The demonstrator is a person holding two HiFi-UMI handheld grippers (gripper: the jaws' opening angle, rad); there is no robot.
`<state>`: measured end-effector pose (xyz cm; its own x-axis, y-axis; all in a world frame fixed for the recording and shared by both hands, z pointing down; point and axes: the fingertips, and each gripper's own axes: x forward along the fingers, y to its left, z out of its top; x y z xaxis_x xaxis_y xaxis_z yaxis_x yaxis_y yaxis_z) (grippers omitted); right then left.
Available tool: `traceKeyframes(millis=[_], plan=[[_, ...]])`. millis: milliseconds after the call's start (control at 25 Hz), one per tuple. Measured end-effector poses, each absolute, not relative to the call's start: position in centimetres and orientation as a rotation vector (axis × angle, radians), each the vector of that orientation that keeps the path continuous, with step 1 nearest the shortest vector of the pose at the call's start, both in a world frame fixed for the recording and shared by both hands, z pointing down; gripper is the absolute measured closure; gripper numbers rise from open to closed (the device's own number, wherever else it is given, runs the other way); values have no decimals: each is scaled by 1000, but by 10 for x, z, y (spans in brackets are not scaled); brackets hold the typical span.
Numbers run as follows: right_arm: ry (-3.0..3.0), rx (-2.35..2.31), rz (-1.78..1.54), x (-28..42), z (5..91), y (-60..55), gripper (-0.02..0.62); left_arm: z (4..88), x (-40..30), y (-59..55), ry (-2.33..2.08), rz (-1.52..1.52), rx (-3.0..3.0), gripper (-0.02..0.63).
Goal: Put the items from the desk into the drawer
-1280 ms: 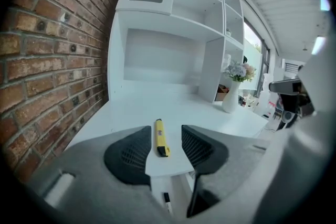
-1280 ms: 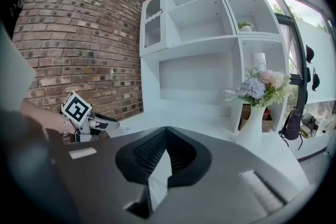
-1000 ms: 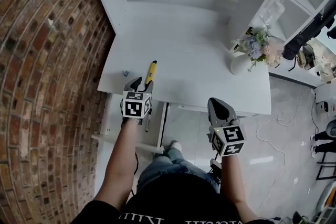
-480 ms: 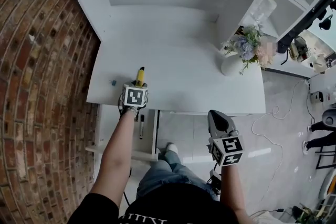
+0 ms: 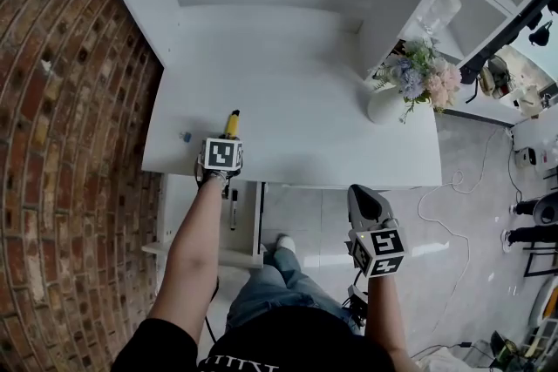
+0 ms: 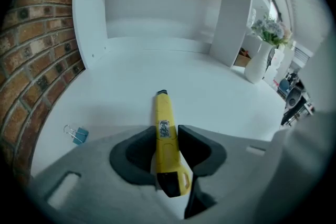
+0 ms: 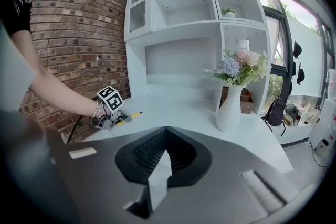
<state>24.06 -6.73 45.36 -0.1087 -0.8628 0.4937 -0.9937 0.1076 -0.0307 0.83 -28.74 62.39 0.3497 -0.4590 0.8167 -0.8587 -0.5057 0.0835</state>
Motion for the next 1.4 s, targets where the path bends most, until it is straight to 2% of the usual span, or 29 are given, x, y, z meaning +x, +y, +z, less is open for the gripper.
traceKeyframes(millis=[200,440,1080,1400], plan=[[-2065,1803,501,232,450,-71,588,618,4,-281,-1140,1000,2105,480],[-2105,1785,481,219,444,-77,589,581,-10,-269,-1190,815,2180,480],[-2302,1684,319,175,398,-101,588,390,-76,-205,-1542,256,2465,480],[-2389,1663,287,173,380,-105,589,333,-107,-149,-1713,77,2576,480]])
